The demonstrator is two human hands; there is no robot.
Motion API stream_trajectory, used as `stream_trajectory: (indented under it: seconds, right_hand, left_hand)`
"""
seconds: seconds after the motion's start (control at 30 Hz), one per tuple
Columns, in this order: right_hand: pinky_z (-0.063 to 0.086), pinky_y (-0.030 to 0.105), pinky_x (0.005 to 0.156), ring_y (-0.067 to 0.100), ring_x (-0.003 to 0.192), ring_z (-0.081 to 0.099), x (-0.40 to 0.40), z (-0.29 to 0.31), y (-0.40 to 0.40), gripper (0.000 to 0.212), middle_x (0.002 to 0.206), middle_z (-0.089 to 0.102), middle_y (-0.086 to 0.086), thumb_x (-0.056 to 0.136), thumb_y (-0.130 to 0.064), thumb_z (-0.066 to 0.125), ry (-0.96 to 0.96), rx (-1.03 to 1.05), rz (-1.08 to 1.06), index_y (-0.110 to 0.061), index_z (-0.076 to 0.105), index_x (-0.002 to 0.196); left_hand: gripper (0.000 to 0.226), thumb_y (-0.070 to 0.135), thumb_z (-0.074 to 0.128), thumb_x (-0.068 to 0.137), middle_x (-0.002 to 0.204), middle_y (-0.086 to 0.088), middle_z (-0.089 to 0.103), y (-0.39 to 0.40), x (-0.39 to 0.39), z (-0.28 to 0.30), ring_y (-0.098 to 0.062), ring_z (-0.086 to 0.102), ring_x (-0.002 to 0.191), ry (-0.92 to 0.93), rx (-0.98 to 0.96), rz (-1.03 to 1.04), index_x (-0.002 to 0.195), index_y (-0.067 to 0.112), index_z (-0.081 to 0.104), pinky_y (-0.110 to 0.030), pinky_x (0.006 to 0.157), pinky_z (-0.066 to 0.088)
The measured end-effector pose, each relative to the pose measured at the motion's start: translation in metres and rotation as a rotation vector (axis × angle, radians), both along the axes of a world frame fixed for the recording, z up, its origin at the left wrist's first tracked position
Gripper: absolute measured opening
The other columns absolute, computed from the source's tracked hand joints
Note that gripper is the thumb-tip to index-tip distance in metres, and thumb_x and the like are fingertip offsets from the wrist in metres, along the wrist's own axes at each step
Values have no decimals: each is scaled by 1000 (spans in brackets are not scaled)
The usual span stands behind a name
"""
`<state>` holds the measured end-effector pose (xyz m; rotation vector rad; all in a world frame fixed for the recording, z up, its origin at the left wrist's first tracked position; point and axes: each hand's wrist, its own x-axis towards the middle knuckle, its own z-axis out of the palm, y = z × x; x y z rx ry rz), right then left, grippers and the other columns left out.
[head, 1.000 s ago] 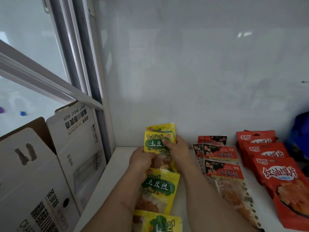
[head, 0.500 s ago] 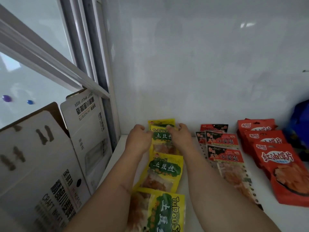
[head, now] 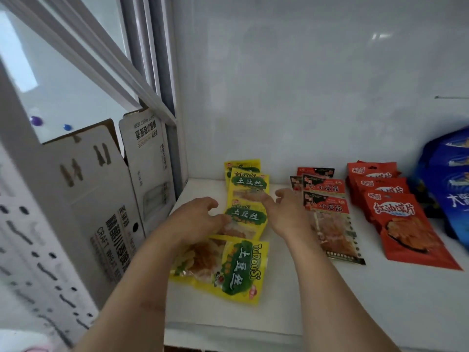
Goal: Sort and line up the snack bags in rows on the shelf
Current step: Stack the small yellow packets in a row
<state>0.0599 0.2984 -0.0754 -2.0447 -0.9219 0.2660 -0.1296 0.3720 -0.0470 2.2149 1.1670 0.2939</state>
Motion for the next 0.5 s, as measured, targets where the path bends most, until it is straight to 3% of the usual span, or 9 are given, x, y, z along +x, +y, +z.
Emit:
stream_trajectory:
  seconds: [0.1,0.17,0.27,0.37,0.43,0.5]
  right_hand:
    - [40,32,80,30,124,56,-10,-7,-15,68,137,57,11,95,-60,51,46,-129,-12,-9,47,140]
    - [38,31,74,30,117,60,-16,-10,-19,69,129,62,12,92,-62,54,95,-184,18,-7,52,133]
    - [50,34,70,28,90,68,-21,-13,-18,51,102,72,8,85,-57,65,153,-191,56,-11,66,104]
    - [59,38,79,25,79,70,-21,-13,-16,26,86,73,5,82,-37,74,240,-178,81,-12,70,88]
    - [57,32,69,24,74,68,-20,-12,-17,17,80,71,5,85,-25,74,273,-167,98,-10,69,80]
    - [45,26,57,23,73,62,-18,-9,-19,17,77,66,6,88,-20,72,289,-130,118,-12,65,74]
  left_hand:
    - [75,57,66,89,159,4,38,-18,-13,1,-17,46,135,86,-48,-40,154,30,38,-26,101,38]
    - [75,50,70,89,154,3,44,-27,-18,0,-13,51,118,130,-78,-43,154,33,36,-22,91,38]
    - [77,48,74,84,143,3,54,-37,-25,-3,-11,55,108,246,-53,-53,151,37,40,-25,90,46]
    - [79,64,73,72,140,4,55,-40,-33,-9,-17,57,113,358,9,-69,144,47,45,-33,97,49]
    - [81,66,71,75,148,3,47,-44,-35,-13,-21,47,129,399,40,-31,148,48,39,-36,103,44]
    - [86,66,70,79,152,1,39,-46,-36,-17,-25,34,141,417,70,13,153,40,33,-42,111,37]
